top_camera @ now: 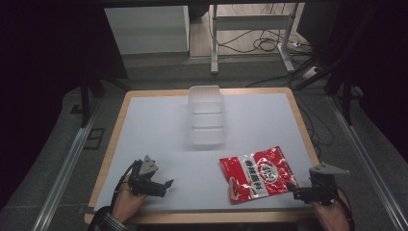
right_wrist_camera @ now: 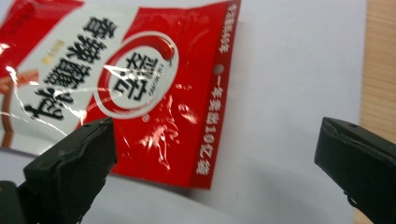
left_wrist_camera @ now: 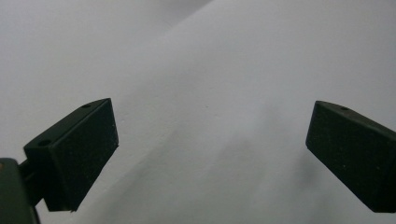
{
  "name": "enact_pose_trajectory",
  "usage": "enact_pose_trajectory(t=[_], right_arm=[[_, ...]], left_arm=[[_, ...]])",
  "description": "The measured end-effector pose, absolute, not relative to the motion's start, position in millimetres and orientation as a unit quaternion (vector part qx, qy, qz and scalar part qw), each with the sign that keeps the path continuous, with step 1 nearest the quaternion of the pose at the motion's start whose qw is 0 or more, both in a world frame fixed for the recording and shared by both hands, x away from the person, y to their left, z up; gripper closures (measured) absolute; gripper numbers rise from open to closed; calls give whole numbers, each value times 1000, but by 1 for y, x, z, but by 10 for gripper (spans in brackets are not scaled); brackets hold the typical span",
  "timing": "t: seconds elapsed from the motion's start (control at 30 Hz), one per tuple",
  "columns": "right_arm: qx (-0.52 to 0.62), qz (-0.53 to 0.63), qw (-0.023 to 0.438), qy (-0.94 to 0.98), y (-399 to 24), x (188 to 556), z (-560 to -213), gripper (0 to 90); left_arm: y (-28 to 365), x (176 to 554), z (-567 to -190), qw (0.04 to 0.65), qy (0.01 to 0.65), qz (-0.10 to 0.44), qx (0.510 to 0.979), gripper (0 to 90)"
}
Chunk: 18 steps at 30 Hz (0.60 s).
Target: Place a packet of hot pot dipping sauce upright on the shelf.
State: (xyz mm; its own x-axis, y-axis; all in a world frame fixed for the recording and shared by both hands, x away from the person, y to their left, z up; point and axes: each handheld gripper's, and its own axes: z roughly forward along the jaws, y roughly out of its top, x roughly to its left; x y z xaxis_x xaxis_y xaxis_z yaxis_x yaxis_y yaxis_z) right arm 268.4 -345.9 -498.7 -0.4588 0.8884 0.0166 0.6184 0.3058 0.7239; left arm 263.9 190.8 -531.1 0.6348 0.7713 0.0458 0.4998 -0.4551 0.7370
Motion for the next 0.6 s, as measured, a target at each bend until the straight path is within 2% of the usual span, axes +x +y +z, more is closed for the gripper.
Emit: enact_pose_trajectory(t=[0.6], right_arm=[[462, 348, 206, 789, -347, 266, -498, 0]], left_arm=[[195, 265, -531, 383, 384, 180, 821, 6]])
